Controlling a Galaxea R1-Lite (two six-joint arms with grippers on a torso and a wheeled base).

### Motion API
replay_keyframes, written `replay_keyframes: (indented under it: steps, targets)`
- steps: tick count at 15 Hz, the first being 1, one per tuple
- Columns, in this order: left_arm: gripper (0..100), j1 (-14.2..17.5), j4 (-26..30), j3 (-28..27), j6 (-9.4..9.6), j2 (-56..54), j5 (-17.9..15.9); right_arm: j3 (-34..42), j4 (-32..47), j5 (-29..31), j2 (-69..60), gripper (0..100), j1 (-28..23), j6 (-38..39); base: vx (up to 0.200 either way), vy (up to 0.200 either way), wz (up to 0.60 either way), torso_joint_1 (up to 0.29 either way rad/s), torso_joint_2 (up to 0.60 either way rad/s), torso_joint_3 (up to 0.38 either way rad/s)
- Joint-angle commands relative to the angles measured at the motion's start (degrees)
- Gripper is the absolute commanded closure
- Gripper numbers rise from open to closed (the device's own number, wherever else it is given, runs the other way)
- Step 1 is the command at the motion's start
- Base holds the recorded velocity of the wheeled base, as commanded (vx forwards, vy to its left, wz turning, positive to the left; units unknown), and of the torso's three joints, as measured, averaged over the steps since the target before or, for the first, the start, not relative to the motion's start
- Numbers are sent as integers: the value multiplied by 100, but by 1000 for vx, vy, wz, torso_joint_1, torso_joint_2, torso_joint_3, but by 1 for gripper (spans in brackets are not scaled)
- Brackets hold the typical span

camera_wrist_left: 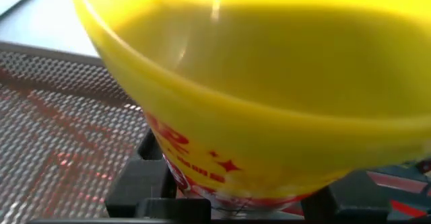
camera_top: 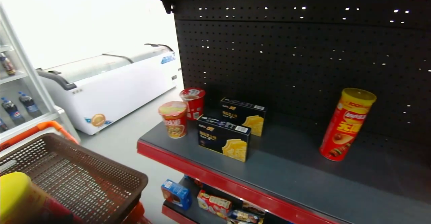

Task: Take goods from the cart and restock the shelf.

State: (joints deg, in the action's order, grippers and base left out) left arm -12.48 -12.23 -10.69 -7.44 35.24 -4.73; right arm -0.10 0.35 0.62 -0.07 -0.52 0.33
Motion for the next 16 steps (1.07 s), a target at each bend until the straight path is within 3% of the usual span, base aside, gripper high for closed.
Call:
replay_keyframes:
  steps: [1,3,9,13,16]
  targets:
    - [100,-9,1,6,-3,18,-2,1,0,-1,7,0,0,2,0,0,-600,7,-2,2]
    - [100,-26,1,-3,-3,18,-2,1,0,-1,7,0,0,2,0,0,-600,5,0,2]
    - [100,-26,1,14,-12,9,-2,1,0,-1,7,0,0,2,0,0,0,0,0,0]
    - [100,-26,89,32,-12,-202,-2,1,0,-1,7,0,0,-7,0,0,-600,1,0,0]
    - [100,-70,80,6,-21,-351,-28,1,0,-1,7,0,0,2,0,0,0,0,0,0]
